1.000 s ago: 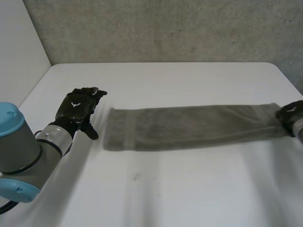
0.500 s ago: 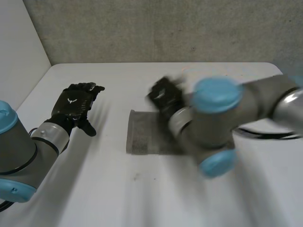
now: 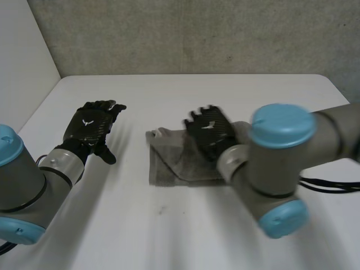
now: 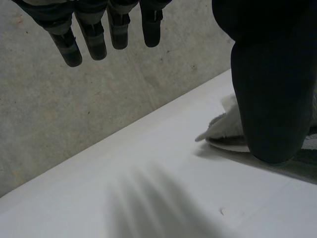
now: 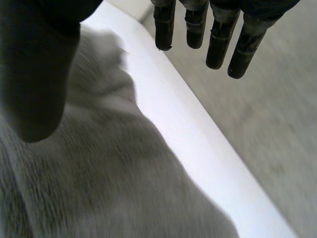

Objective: Fold the towel.

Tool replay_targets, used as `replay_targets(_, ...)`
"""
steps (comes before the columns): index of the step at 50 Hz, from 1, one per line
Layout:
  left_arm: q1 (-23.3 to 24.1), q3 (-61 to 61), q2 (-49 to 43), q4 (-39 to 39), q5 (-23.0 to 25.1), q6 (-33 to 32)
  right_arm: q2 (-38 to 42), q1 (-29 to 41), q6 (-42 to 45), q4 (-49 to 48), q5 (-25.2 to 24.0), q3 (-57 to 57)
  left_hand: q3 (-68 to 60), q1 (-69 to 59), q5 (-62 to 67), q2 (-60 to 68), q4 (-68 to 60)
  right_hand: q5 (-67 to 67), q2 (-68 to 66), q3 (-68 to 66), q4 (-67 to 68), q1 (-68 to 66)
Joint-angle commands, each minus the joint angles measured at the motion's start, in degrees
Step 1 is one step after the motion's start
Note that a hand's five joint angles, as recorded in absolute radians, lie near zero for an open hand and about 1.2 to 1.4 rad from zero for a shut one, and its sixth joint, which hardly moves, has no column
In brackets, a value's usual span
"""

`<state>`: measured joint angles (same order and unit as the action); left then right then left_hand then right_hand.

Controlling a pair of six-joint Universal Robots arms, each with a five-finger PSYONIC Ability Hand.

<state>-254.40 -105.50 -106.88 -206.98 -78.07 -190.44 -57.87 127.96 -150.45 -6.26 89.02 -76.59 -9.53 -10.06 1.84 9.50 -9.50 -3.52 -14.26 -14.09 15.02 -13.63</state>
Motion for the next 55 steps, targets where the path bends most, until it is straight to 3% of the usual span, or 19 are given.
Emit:
replay_targets(1,0.1,-0.4,-0.2,-0.8,0.0,0.0,-3.4,-10.9,-4.7,2.0,-0.7,-9.8,-0.5,0.1,-1.8,0.5,-0.5,3.5,4.3,4.1,-5.0,3.6)
replay_targets(6,0.8,-0.6,-0.3,-0.8,-0.1,0.0,-2.5,-15.3,-0.5,1.3,-0.9,-14.0,-0.5,0.1,-1.8,0.5,-0.5,3.5,4.3,4.1,-5.0,3.6)
replay_targets(9,1.1,-0.6,-0.3,-0.8,-0.1,0.0,-1.4,-16.6,2.2,-0.2,-1.0,-15.5,-0.5,0.1,-1.8,0.5,-0.5,-9.0,-8.3,-8.4,7.5,-8.9)
replay_targets(11,1.4,-0.7,-0.3,-0.8,-0.2,0.0,-0.8,-17.2,3.6,-1.5,-1.0,-15.9,-0.5,0.1,-1.8,0.5,-0.5,-33.6,-32.9,-33.0,32.1,-33.5)
replay_targets(12,1.7,-0.7,-0.3,-0.8,-0.2,0.0,-0.8,-17.2,3.6,-1.5,-1.0,-15.9,-0.5,0.1,-1.8,0.5,-0.5,-33.7,-33.0,-33.2,32.2,-33.6)
replay_targets(13,1.9,-0.7,-0.3,-0.8,-0.2,0.0,-0.8,-17.4,3.7,-2.2,-0.8,-15.7,-0.5,0.1,-1.8,0.5,-0.5,-53.6,-52.8,-53.0,52.1,-53.4)
replay_targets(15,2.0,-0.6,-0.2,-0.8,-0.2,0.0,-1.2,-17.5,3.9,-3.0,-0.8,-15.3,-0.5,0.1,-1.8,0.5,-0.5,-66.4,-65.6,-65.8,64.9,-66.2)
replay_targets(18,2.2,-0.6,0.1,-0.7,-0.2,0.0,-2.6,-16.8,5.1,-5.4,-0.9,-14.2,-0.5,0.1,-1.8,0.5,-0.5,-66.5,-65.7,-65.9,65.0,-66.4)
replay_targets(23,3.0,0.5,1.5,-0.6,-0.2,-0.2,-4.0,-13.9,9.7,-6.0,-1.6,-8.6,-0.5,0.1,-1.8,0.5,-0.5,-66.5,-65.7,-65.9,65.0,-66.4)
replay_targets(28,4.1,3.1,3.6,-0.2,-0.3,-0.1,1.5,-1.7,15.1,-5.6,-5.9,1.5,-0.5,0.1,-1.8,0.5,-0.5,-66.5,-65.7,-65.9,65.0,-66.4)
replay_targets(32,4.4,7.0,5.1,1.6,-1.7,2.3,9.1,5.4,19.3,1.1,-11.4,12.2,-0.5,0.1,-1.8,0.5,-0.5,-66.5,-65.7,-65.9,65.0,-66.4)
replay_targets(39,4.2,14.1,4.6,6.6,-4.8,8.6,19.0,8.7,18.5,14.4,-12.3,24.7,-0.5,0.1,-1.8,0.5,-0.5,-66.5,-65.7,-65.9,65.0,-66.4)
replay_targets(41,4.3,16.0,4.0,8.5,-5.3,10.1,19.2,8.7,16.5,15.6,-11.1,26.3,-0.5,0.1,-1.8,0.5,-0.5,-66.5,-65.7,-65.9,65.0,-66.4)
replay_targets(42,4.4,17.9,3.3,10.4,-5.6,11.5,18.6,8.4,11.6,14.8,-8.5,27.1,-0.5,0.1,-1.8,0.5,-0.5,-52.4,-51.6,-51.8,50.9,-52.3)
replay_targets(43,4.4,17.9,3.3,10.5,-5.6,11.5,16.8,8.2,4.6,13.2,-5.8,26.9,-0.5,0.1,-1.8,0.5,-0.5,-17.1,-16.4,-16.5,15.6,-17.0)
replay_targets(44,4.4,19.5,2.0,12.0,-5.9,12.5,16.7,8.2,4.6,13.2,-5.8,26.9,-0.5,0.1,-1.8,0.5,-0.5,-16.8,-16.0,-16.2,15.3,-16.6)
replay_targets(45,4.5,21.2,0.6,13.5,-6.0,13.6,13.9,7.5,-3.3,11.6,-3.4,26.2,-0.5,0.1,-1.8,0.5,-0.5,3.5,4.3,4.1,-5.0,3.6)
replay_targets(49,5.5,24.0,-2.4,15.6,-6.1,15.5,5.5,3.1,-21.5,9.6,-1.6,19.8,-0.5,0.1,-1.8,0.5,-0.5,3.5,4.3,4.1,-5.0,3.6)
replay_targets(55,10.8,28.0,-10.1,17.3,-6.6,17.6,0.8,-1.9,-23.7,9.6,-1.9,13.2,-0.5,0.0,-1.8,0.5,-0.5,3.5,4.3,4.1,-5.0,3.6)
